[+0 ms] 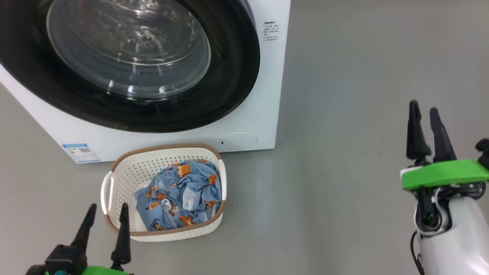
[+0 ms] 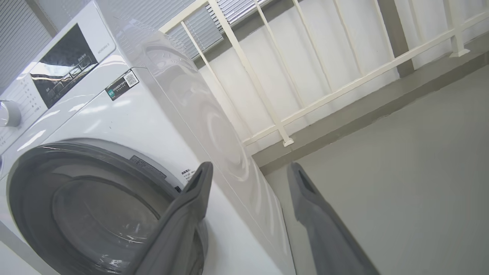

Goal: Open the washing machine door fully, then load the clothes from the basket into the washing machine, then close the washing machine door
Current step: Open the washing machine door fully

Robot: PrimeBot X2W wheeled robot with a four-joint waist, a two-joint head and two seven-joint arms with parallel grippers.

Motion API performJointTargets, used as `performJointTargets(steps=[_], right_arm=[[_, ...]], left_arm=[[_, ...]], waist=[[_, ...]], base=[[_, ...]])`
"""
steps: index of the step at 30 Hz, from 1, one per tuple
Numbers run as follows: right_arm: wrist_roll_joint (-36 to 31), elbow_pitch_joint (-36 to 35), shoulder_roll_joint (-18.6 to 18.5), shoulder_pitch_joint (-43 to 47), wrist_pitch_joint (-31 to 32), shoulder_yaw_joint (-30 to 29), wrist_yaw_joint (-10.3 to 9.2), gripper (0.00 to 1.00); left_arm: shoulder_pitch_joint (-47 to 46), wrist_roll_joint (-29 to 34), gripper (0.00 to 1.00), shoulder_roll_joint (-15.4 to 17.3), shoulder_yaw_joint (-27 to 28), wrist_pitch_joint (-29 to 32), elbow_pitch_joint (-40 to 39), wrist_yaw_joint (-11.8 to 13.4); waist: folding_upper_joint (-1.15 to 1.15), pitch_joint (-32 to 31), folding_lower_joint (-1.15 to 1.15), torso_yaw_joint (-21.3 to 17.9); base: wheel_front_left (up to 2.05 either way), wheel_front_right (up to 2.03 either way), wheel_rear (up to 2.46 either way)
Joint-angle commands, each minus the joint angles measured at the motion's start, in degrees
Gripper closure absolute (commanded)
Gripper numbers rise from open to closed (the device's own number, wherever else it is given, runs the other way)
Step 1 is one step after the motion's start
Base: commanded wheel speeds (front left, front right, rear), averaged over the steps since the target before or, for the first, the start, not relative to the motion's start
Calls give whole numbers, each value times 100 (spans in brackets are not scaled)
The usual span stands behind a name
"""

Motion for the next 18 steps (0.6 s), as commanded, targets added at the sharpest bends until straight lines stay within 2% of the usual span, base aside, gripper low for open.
performJointTargets(steps=[1,8,9,11,12,18], right_arm=[[334,-105,-53,-277,83,149,9,0],[1841,105,-70,-722,590,79,9,0],[2033,149,-66,-788,683,56,9,4],[2449,269,-53,-928,886,-49,9,64],[2603,328,-56,-998,979,-93,9,100],[3026,690,-257,-1460,1501,-206,9,100]], left_arm=[[-105,40,0,67,152,-70,-175,-18],[-190,-2,0,55,50,-70,-193,-18],[-206,-1,0,55,23,-70,-188,-18],[-247,0,0,55,-30,-70,-181,-18],[-265,-3,0,54,-48,-70,-179,-18],[-374,-34,0,49,-149,-70,-168,-18]], waist=[[0,67,0,56],[0,249,0,163],[0,285,0,176],[0,351,0,208],[0,382,0,221],[0,587,0,303]], base=[[0,0,0],[0,0,0],[0,0,0],[0,0,0],[0,0,0],[0,0,0]])
